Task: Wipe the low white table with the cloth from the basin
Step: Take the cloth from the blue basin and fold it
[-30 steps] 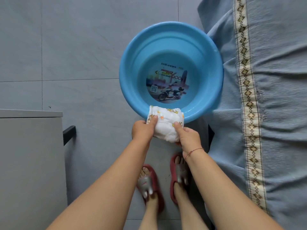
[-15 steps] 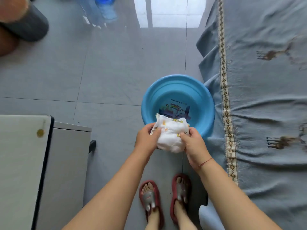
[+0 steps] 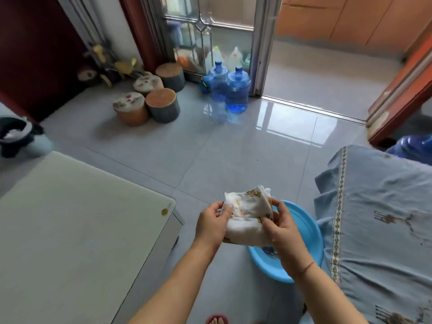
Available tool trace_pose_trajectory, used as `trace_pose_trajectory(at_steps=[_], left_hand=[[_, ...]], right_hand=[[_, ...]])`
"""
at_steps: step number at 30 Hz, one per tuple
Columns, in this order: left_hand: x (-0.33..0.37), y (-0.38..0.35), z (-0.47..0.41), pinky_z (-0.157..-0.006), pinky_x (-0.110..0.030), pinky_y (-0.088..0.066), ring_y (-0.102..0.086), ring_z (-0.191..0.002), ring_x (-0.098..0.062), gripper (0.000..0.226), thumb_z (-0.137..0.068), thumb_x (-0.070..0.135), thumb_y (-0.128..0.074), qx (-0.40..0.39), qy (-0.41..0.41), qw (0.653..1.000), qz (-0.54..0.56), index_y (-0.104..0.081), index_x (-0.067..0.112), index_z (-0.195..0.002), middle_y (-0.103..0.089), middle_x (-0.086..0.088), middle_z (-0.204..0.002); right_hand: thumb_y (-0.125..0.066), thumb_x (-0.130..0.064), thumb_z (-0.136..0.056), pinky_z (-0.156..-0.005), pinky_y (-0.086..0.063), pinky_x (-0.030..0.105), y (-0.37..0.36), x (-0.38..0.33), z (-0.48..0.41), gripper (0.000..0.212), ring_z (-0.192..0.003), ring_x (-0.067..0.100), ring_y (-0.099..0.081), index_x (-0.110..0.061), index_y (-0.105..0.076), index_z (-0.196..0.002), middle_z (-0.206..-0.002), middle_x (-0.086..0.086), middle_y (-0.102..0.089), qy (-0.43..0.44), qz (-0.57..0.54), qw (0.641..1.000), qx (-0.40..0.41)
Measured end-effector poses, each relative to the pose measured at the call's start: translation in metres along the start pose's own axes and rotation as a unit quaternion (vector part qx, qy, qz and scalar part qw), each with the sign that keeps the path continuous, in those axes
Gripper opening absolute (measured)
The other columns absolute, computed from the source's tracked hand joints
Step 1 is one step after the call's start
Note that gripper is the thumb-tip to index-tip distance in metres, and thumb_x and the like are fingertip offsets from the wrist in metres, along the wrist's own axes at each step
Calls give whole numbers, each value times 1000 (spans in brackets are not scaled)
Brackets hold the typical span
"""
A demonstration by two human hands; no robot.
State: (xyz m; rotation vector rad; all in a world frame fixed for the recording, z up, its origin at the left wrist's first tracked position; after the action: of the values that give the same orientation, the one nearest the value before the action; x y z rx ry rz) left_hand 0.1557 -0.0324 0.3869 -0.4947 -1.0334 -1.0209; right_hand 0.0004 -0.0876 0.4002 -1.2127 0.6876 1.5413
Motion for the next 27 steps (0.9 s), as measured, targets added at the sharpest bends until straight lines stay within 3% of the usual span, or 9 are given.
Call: trace_pose_trajectory(at_steps=[3,6,10,16,21,27], left_hand=[[23,43,31,-55,-32,-56,-69,-79,-19,13,-91,32,-59,58,-21,998,2,-65,21,-94,-72,-2,-88],[38,83,69,-56,-27,-54,-67,-78,-18,6,-91,29,-59,133,-51,990,7,-61,24,-89,-70,-3,-88],[43,125,125,-57,-22,-51,-66,-76,-14,8,-91,32,-57,205,-68,976,21,-59,24,-92,-69,0,-87],[24,181,214,-65,-32,-49,-63,-71,-16,10,-93,30,-56,306,-59,948,56,-58,20,-92,-69,1,-81],[-3,233,298,-63,-28,-45,-61,-70,-12,10,-91,31,-56,405,-41,911,74,-58,21,-87,-68,5,-79],[-40,304,403,-72,-35,-48,-64,-81,-16,11,-92,29,-57,499,-27,860,103,-58,18,-90,-69,2,-83]], right_hand=[[-41,13,-89,-67,-52,25,-41,-33,21,40,-77,12,-65,-21,-55,-107,-89,0,-71,11,11,998,-54],[-42,12,-89,-67,-51,26,-79,-54,45,38,-77,9,-64,-17,-54,-111,-94,3,-70,10,34,992,-119],[-42,12,-90,-55,-48,20,-120,-72,77,36,-72,10,-61,-11,-52,-115,-94,7,-68,11,69,976,-204],[-40,16,-89,-43,-41,16,-180,-77,140,38,-57,1,-57,-10,-51,-114,-91,10,-66,11,111,943,-314],[-35,16,-89,-44,-42,18,-237,-63,207,44,-62,5,-60,-16,-56,-110,-90,6,-68,-1,136,904,-405],[-38,13,-91,-50,-46,21,-319,-39,301,41,-68,8,-62,-21,-57,-105,-91,3,-71,-7,158,850,-503]])
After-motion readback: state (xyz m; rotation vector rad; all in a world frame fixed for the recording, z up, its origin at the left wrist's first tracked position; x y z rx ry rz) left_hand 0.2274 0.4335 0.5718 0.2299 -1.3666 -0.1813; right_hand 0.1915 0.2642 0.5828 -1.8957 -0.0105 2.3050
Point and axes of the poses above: each hand's wrist, its own z-axis away from the middle knuckle, its own y-axis out of the back of the hand, x = y × z, the point moved 6 cm from there along -z, towards the middle knuckle
